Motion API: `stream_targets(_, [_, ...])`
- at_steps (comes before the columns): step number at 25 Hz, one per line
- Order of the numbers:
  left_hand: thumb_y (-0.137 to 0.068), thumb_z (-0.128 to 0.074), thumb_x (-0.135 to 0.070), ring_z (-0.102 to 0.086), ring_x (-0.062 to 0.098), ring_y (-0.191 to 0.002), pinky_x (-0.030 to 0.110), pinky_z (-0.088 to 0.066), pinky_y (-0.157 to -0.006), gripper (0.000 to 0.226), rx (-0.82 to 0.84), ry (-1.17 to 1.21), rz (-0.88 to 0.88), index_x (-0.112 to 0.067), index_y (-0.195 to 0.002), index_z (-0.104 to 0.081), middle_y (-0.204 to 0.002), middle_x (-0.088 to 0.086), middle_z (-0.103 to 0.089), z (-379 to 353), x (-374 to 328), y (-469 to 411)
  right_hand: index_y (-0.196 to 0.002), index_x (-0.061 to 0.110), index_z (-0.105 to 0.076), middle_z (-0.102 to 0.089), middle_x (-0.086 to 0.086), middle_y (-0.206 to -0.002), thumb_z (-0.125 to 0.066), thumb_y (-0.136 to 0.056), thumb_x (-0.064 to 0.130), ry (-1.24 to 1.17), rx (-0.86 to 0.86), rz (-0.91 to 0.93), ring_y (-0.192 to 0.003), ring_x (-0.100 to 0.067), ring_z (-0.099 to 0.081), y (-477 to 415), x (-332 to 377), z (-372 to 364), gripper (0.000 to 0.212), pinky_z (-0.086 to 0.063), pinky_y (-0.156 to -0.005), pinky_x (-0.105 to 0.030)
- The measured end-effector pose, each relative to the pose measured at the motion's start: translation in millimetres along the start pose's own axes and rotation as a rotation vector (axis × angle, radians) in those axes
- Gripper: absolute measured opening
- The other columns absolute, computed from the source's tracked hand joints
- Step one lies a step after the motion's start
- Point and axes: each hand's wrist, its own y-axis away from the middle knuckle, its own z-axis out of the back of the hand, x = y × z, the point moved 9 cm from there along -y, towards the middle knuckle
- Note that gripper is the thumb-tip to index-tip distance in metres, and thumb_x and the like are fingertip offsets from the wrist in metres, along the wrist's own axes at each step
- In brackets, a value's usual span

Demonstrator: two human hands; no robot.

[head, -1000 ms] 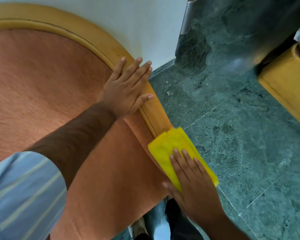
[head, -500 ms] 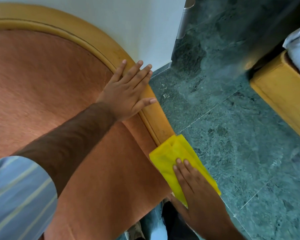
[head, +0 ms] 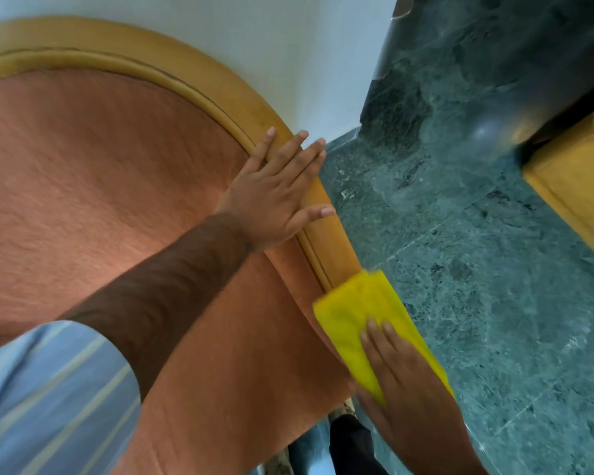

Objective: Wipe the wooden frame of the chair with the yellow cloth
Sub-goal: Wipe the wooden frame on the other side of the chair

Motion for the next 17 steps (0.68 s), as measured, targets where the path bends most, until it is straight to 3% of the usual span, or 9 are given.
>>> stream_targets(3, [-0.101,-0.01,-0.069,-0.013,0.025,-0.16,0.059,-0.012,-0.128,0.086,0.005,-0.003,0.011,-0.008,-0.161,-0.022,-0.172,0.006,-0.021,1.2,0.8,-2.5,-0.143,0.006,-0.058,-0.044,-0.008,-0.159,-0.039,-0.104,0.057,0.017,0.006,-0.011,-0.143,-0.035,-0.05,13.8,-2.4,-4.6,0.067,-0.043,-0.111,-0.047])
stream_targets(9, [-0.1,-0.005,-0.07,-0.014,0.025,-0.16,0.058,-0.01,-0.128,0.088,0.01,0.003,0.012,-0.009,-0.16,-0.026,-0.171,0.005,-0.023,-0.2,-0.9,-4.3,-0.154,0.006,-0.042,-0.037,-0.01,-0.165,-0.055,-0.102,0.051,-0.086,-0.048,-0.012,-0.156,-0.03,-0.031,-102.7,15.1,-2.0,0.07,-0.043,-0.118,-0.052])
stream_targets(17, [-0.099,-0.006,-0.07,-0.007,0.024,-0.161,0.058,-0.007,-0.129,0.088,0.064,0.005,0.016,-0.01,-0.162,-0.019,-0.173,0.005,-0.018,0.9,-0.6,-2.7,-0.15,0.009,-0.049,-0.041,-0.005,-0.164,-0.037,-0.107,0.057,-0.114,0.003,-0.04,-0.154,-0.025,-0.036,-0.5,-14.1,0.5,0.066,-0.051,-0.11,-0.051])
